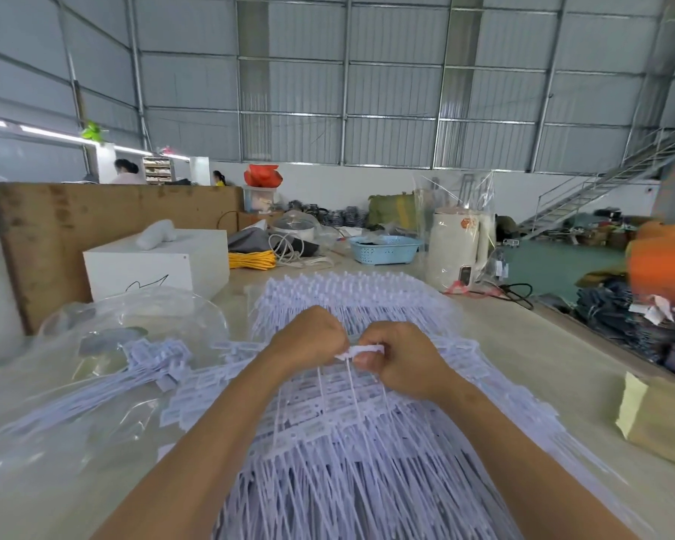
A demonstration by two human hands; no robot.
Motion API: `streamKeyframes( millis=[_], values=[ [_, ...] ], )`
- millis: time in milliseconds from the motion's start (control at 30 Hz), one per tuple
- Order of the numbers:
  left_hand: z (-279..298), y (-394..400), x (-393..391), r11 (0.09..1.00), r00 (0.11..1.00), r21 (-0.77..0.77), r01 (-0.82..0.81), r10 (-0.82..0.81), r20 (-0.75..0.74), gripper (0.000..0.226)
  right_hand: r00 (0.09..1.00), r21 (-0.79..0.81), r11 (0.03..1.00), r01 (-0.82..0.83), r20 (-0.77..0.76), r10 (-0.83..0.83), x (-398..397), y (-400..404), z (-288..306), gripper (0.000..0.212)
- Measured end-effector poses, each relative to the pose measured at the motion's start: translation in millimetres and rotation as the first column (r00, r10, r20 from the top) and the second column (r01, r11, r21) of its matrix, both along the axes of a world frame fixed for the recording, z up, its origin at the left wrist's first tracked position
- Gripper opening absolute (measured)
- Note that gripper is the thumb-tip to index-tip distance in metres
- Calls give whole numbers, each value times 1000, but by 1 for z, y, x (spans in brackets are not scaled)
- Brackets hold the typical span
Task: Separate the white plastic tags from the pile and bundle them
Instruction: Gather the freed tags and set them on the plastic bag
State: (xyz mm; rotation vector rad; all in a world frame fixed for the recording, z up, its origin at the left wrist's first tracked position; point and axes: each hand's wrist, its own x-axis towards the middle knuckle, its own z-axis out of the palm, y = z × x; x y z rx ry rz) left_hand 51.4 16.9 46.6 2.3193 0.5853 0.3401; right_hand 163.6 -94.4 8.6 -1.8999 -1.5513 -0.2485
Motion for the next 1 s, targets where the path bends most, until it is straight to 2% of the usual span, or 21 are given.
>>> streamKeyframes(
  millis=[67, 100, 133, 200, 300, 400, 500, 533, 633, 700, 800, 900, 1000],
  values=[
    [4, -1, -2, 1000, 999, -7, -13, 13, -42, 31, 957, 32, 999, 24, 290, -32, -2, 1, 1, 9],
    [7, 0, -4, 999, 998, -26, -35, 33, -46, 30, 935, 53, 999, 12, 353, -30, -4, 1, 3, 9],
    [10, 1, -6, 998, 998, -42, -48, 46, -41, 26, 939, 74, 997, -4, 343, -22, -5, 2, 5, 9],
    [18, 4, -12, 998, 999, -50, -33, 32, -27, 18, 983, 134, 990, -53, 182, 28, -7, 3, 9, 11],
    [25, 7, -17, 999, 999, 36, -21, 22, -35, 29, 992, 184, 979, -88, -67, 102, -13, 7, 11, 8],
    [27, 6, -18, 980, 994, 195, -45, 63, -86, 36, 956, 142, 984, -112, -254, 145, -21, 12, 4, 10],
    [27, 4, -20, 933, 984, 353, -72, 124, -125, 31, 892, 89, 988, -127, -425, 153, -26, 13, 0, 30],
    [28, 3, -20, 927, 984, 367, -81, 133, -121, 29, 871, 84, 988, -129, -466, 154, -26, 14, 0, 29],
    [29, 3, -21, 927, 983, 362, -99, 148, -111, 27, 836, 92, 983, -157, -518, 182, -28, 14, -1, 14],
    [31, 5, -22, 932, 979, 342, -116, 165, -118, 24, 819, 96, 983, -156, -544, 183, -28, 14, -1, 15],
    [34, 8, -25, 967, 985, 234, -105, 134, -113, 20, 793, 101, 979, -176, -574, 202, -30, 11, 1, 15],
    [37, 8, -29, 986, 989, 165, -39, 62, -137, 28, 774, 90, 977, -195, -597, 210, -29, 7, 9, 15],
    [36, 9, -28, 993, 994, 116, 6, 7, -107, 30, 749, 72, 968, -239, -622, 231, -26, -1, 20, 24]
  ],
)
